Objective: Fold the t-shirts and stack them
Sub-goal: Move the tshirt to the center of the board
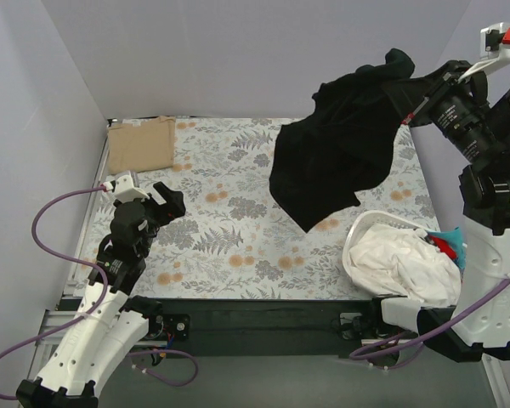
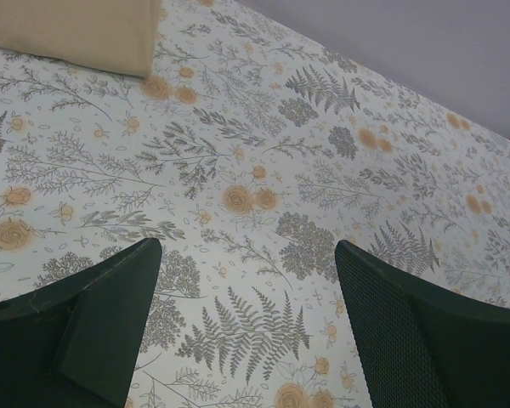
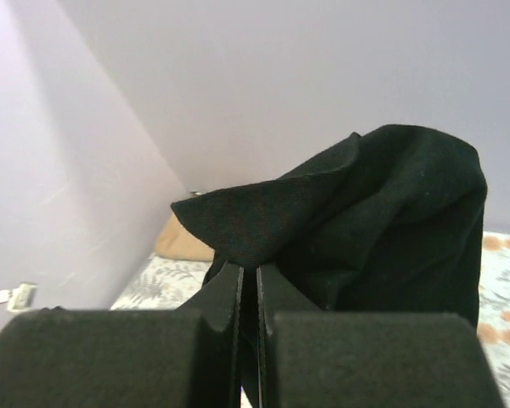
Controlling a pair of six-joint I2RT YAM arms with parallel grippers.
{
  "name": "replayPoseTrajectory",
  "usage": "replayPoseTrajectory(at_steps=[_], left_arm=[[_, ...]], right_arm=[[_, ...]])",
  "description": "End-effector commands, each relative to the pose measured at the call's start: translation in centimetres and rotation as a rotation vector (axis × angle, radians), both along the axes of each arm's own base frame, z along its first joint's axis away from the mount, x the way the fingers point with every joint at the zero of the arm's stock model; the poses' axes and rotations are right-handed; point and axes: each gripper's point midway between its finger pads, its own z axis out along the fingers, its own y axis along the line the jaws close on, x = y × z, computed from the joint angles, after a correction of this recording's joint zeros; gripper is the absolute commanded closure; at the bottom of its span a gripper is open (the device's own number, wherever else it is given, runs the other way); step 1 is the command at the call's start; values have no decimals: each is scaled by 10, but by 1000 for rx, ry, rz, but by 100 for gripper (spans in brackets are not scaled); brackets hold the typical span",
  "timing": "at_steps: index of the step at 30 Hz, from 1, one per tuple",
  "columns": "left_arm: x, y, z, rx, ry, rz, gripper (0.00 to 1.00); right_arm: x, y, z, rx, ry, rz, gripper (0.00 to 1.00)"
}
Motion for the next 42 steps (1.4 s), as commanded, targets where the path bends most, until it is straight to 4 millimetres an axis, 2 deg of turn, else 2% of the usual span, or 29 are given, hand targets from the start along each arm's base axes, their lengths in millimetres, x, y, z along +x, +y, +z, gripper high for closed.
replayPoseTrajectory(at_steps=[1,2,3,5,6,7,8,9,10,11,12,13,14,16,17,19,20,22,23,24,25,27,31,34,37,38,40,41,42], left_arm=[[1,3,-4,9,6,15,18],[1,4,-3,8,4,20,17],[0,5,-2,6,-1,25,17],[0,6,-1,6,-4,33,17],[0,6,-1,7,-4,33,17],[-1,7,0,6,-9,36,17],[0,7,1,4,-12,36,17],[0,6,0,6,-8,33,17],[0,6,0,7,-8,31,17],[0,5,-1,8,-5,24,17],[1,5,-3,13,1,20,17],[2,4,-4,17,7,18,17],[2,4,-6,21,14,21,17],[4,5,-8,28,25,28,18],[4,5,-9,29,28,26,18],[4,5,-10,32,31,26,18],[4,5,-12,36,34,25,18],[5,5,-12,39,38,25,18],[5,5,-13,42,40,22,18],[7,4,-15,59,48,17,21],[7,3,-16,65,55,6,22],[11,0,-21,87,79,-6,25],[9,-13,-33,120,127,-40,28],[6,-32,-40,132,159,-94,29],[-6,-58,-56,144,224,-160,32],[-17,-77,-63,112,248,-204,34],[-28,-97,-76,93,283,-230,35],[-46,-123,-84,68,302,-291,36],[-50,-131,-95,105,316,-276,36]], right_arm=[[-26,24,53,90,-190,175,99],[-25,27,49,97,-182,188,99],[-12,29,30,104,-132,194,99],[-14,34,21,112,-125,200,99],[-4,38,1,101,-80,196,99],[-8,52,-8,91,-62,232,99],[0,53,-18,85,-41,185,99],[7,60,-39,30,-11,172,99],[-1,86,-52,5,13,225,99],[12,91,-67,-25,44,169,99],[16,101,-81,-61,70,167,99],[15,122,-105,-93,125,199,99],[28,125,-123,-117,161,145,99],[34,140,-148,-145,200,144,99],[39,141,-170,-170,243,115,99],[42,145,-188,-175,279,99,99],[43,146,-211,-192,323,91,99],[46,142,-235,-201,377,54,99],[51,134,-253,-232,411,1,81],[52,125,-280,-276,466,-46,56],[56,112,-299,-308,518,-108,4],[56,84,-337,-363,621,-207,2],[39,65,-356,-390,640,-228,2],[25,53,-370,-412,650,-228,2],[8,44,-388,-414,674,-217,2],[3,41,-394,-412,684,-214,2],[-6,36,-397,-379,690,-215,2],[-13,33,-410,-385,717,-209,2],[-16,31,-414,-375,724,-208,2]])
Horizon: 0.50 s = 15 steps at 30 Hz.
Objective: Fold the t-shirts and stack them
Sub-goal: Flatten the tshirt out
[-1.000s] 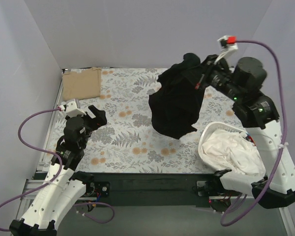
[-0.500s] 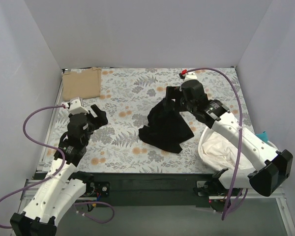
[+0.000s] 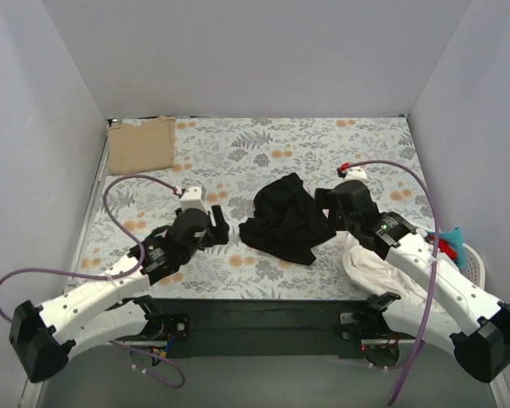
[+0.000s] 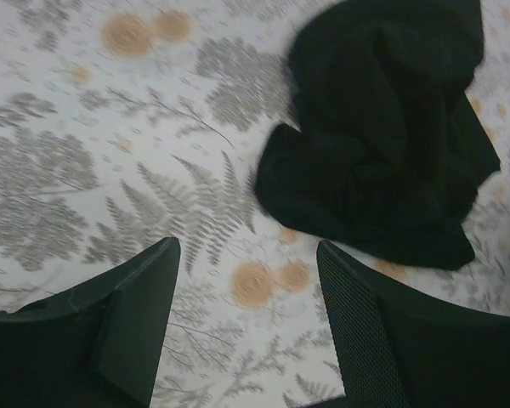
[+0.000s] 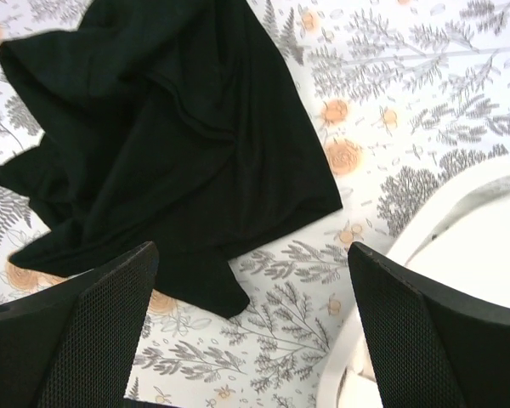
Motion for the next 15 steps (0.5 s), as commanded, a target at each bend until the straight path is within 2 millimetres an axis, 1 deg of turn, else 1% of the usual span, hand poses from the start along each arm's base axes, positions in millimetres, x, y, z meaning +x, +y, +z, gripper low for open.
replayPoseTrajectory(at_steps=[1,2,3,4,5,6,7,8,9,10,11,12,13,14,15], left_arm=[[-27,-41,-20,-1,47,-7,36],[-45,-71,-16,-14,48,-80,36],[-50,-88,-32,49,75,-102,36],[-62,-107,-35,76,68,-150,36],[-65,-119,-37,86,74,-159,35],[-65,-142,-40,98,84,-175,35],[-72,-160,-40,88,78,-213,35],[-72,-173,-39,82,73,-231,35],[-71,-188,-43,84,76,-249,35],[-75,-206,-40,54,69,-289,34],[-74,-215,-41,45,67,-299,34],[-73,-222,-53,66,76,-304,34],[-69,-234,-45,39,63,-304,34],[-68,-239,-47,42,62,-306,33],[-67,-245,-55,55,69,-308,33]], right_arm=[[-11,-7,-7,55,4,-36,2],[-15,-10,-13,54,14,-40,2],[-17,-11,-15,55,15,-43,2],[-19,-14,-13,66,3,-52,2],[-20,-16,-12,68,2,-56,2],[-21,-20,-14,68,3,-67,2],[-21,-21,-10,78,-9,-70,2],[-22,-23,-8,80,-13,-73,2],[-23,-24,-5,86,-18,-75,2],[-23,-25,0,97,-32,-78,2],[-23,-26,3,106,-40,-77,2],[-24,-25,6,113,-46,-73,2],[-24,-25,13,128,-62,-74,2],[-25,-25,16,136,-71,-70,2],[-25,-26,18,140,-76,-73,2]])
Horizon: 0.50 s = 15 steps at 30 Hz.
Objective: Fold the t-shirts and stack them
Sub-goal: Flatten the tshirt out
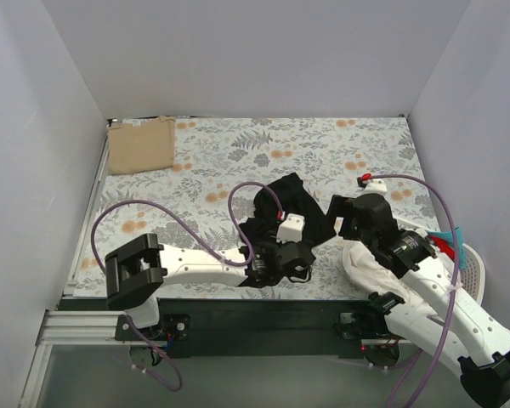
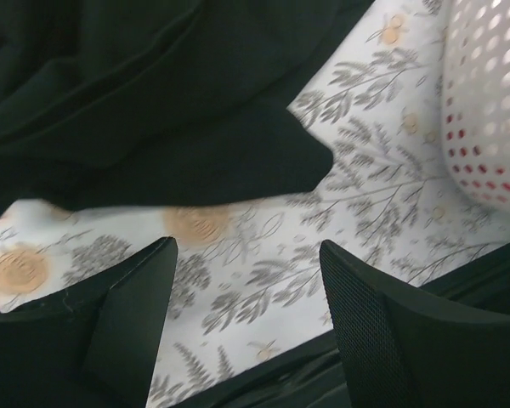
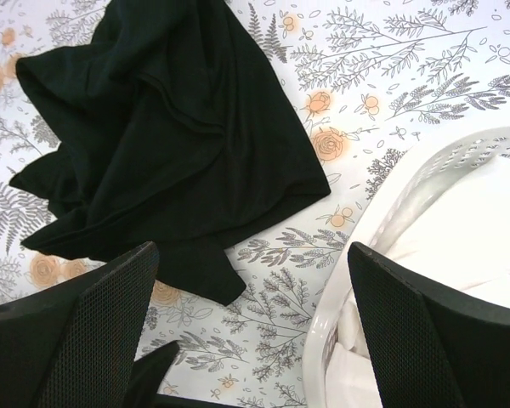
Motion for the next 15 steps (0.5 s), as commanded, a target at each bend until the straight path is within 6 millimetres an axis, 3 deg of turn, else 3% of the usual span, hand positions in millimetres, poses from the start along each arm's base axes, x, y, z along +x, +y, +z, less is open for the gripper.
replayPoseTrajectory(at_steps=[1,8,15], left_arm=[[13,-40,27,-119,-50,12,33],[16,-74,12,-120,-28,-15,32],[27,-66,-21,-42,-51,61,37]], right_arm=[[0,0,22,52,-51,-13,2],[-3,-8,32,68,-79,-46,2],[-9,-17,48,101,-122,-78,2]])
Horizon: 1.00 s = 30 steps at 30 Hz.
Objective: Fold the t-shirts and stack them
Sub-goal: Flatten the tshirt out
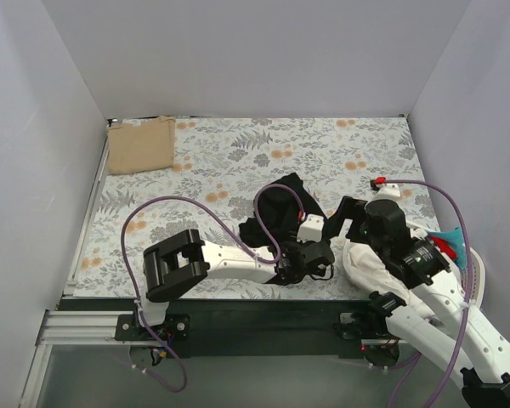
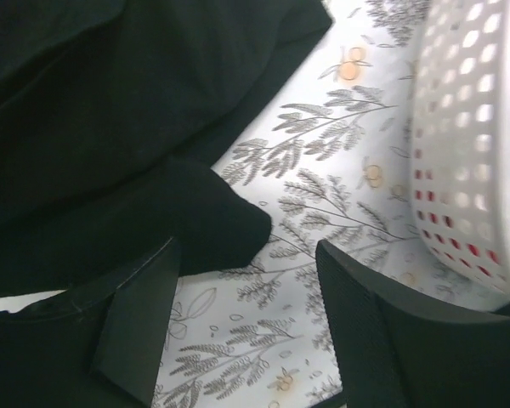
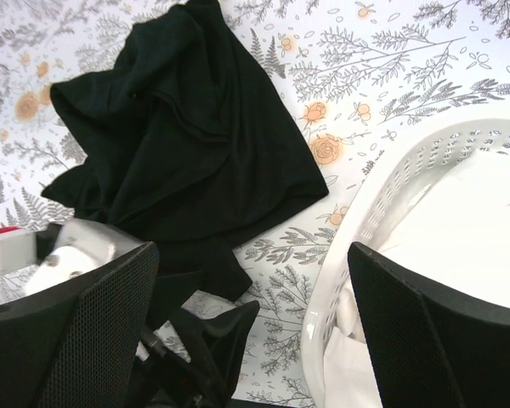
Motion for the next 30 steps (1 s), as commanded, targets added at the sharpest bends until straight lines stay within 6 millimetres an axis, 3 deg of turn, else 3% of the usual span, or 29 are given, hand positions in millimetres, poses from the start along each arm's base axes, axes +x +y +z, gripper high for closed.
replayPoseTrajectory(at_steps=[1,5,9,10,12,13,16,17,19,20,22,23,24,26,30], left_arm=[[14,2,7,-5,-57,79,39],[18,9,-7,52,-68,111,46],[18,15,-18,86,-66,126,100],[18,22,-20,95,-64,140,100],[20,29,-1,69,-89,157,100],[20,39,3,87,-97,167,100],[24,74,44,79,-159,233,100],[25,89,72,34,-186,257,100],[30,112,106,9,-244,275,100],[30,127,136,-55,-271,280,100],[36,143,166,-69,-336,241,100],[36,156,192,-133,-363,236,100],[37,167,191,-91,-389,198,100],[40,188,214,-149,-418,191,100],[41,226,209,-105,-425,167,100]], right_arm=[[0,-6,30,55,-72,-45,2],[-3,-7,31,60,-75,-43,2],[-5,-8,27,57,-60,-47,2],[-6,-9,25,53,-55,-46,2],[-6,-9,25,48,-53,-45,2],[-7,-10,24,38,-49,-40,2],[-5,-10,23,-5,-43,-15,3],[-4,-9,24,-15,-44,-6,4],[-2,-4,20,-39,-19,24,5],[0,-2,22,-51,-19,48,6],[2,13,19,-41,10,113,9],[4,19,20,-29,8,139,11],[8,30,24,-3,-4,171,12],[6,49,28,63,-2,235,15],[3,77,31,150,-5,312,17]])
